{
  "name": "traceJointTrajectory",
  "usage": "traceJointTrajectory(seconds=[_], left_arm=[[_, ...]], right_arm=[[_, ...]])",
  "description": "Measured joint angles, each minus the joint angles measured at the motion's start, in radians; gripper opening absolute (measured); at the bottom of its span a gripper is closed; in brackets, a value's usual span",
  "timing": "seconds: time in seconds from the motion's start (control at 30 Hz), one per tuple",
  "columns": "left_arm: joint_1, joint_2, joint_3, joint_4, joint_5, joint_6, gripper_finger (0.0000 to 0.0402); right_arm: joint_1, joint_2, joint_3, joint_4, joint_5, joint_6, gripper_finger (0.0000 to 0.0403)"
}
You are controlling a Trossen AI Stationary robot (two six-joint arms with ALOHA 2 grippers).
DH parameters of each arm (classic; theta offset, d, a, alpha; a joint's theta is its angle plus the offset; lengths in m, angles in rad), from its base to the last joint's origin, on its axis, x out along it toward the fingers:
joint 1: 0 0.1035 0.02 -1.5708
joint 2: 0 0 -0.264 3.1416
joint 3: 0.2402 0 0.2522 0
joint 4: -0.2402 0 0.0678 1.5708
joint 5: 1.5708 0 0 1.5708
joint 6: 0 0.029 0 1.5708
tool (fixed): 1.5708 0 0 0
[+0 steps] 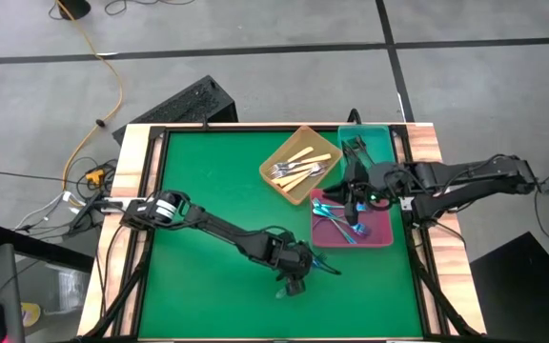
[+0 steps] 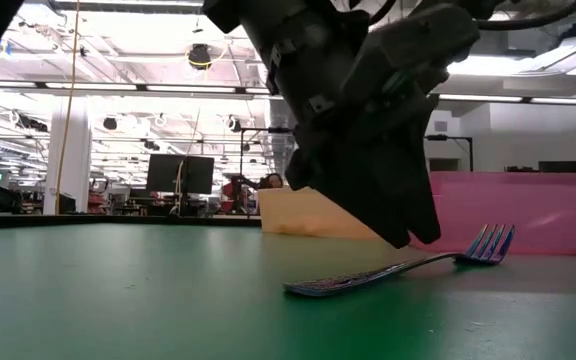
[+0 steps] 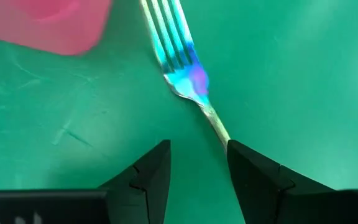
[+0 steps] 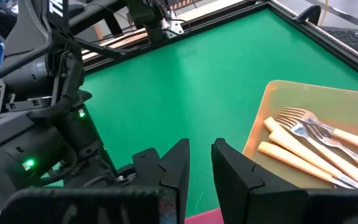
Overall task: Sort silverware by color (type)
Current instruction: Put the blue fork into the pink bin
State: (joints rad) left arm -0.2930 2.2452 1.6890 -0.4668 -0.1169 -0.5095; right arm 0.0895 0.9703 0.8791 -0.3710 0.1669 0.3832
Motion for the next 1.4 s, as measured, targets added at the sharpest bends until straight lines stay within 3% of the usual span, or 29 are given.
traceJointTrajectory(seconds=[0.3, 0.73, 1.03, 1.17, 1.3, 1.4], left_arm=[[0.002, 0.0, 0.0, 0.048, -0.049, 0.016, 0.0142], [-0.026, 0.015, -0.002, 0.136, -0.142, -0.075, 0.0142], [-0.016, 0.068, 0.011, 0.157, -0.066, -0.211, 0.0142], [0.0, 0.085, 0.046, 0.089, -0.051, -0.262, 0.0142], [0.02, 0.089, 0.061, 0.063, 0.007, -0.264, 0.0136], [0.024, 0.09, 0.062, 0.048, -0.005, -0.251, 0.0126]], right_arm=[[-0.005, -0.001, 0.0, 0.0, 0.0, -0.031, 0.0092], [-0.007, -0.001, 0.0, 0.01, -0.004, -0.125, 0.0092], [-0.007, -0.001, 0.0, 0.011, -0.007, -0.21, 0.0092], [-0.007, -0.001, 0.0, 0.011, -0.008, -0.233, 0.0092], [-0.008, -0.001, 0.0, 0.01, -0.009, -0.249, 0.0092], [-0.007, -0.001, 0.0, 0.009, -0.009, -0.282, 0.0092]])
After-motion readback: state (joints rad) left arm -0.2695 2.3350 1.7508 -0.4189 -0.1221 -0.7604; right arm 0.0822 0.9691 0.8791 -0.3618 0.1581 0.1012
